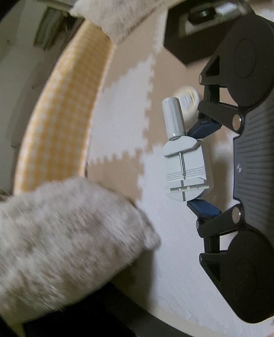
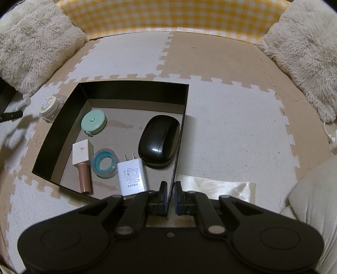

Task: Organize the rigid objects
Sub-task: 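Carry the watch-strap tool into the black box and release it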

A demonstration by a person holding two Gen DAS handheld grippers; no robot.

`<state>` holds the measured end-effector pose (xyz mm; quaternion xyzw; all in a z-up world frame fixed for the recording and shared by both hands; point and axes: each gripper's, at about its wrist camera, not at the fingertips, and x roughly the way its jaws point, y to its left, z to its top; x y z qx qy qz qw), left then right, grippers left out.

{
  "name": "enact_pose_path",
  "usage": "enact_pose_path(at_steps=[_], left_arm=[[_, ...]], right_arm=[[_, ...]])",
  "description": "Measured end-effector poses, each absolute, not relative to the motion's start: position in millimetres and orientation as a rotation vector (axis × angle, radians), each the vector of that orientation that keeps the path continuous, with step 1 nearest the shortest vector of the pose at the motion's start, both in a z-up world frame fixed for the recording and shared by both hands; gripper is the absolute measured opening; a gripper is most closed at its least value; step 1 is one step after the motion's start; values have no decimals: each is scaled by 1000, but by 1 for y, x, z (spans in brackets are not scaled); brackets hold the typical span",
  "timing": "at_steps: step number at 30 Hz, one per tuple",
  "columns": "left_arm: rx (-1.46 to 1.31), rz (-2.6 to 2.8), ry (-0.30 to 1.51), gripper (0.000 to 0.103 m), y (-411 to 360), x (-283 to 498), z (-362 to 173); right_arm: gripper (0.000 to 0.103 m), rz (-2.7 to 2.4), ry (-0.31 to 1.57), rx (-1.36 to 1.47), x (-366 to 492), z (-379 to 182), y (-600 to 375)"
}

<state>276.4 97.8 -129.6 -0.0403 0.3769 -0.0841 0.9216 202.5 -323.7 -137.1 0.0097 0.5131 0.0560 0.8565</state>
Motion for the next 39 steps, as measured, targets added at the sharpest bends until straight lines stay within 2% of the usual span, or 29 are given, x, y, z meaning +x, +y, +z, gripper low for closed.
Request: enact_pose_path(at_steps=[7,15,28,39], left_arm=[[-68,-354,708,63,30,256,-99],[-75,-505,759,63,-44,235,-89],[-26,-539,847,64,-162,258,-117],[66,-402,870,64,-191,286,-152]], right_arm=[[7,120,1079,24,203,-137,-324],[7,120,1080,23,203,-137,-324],[7,121,1079,25,202,-138,-324],[7,125,1082,24,203,-138,-325]])
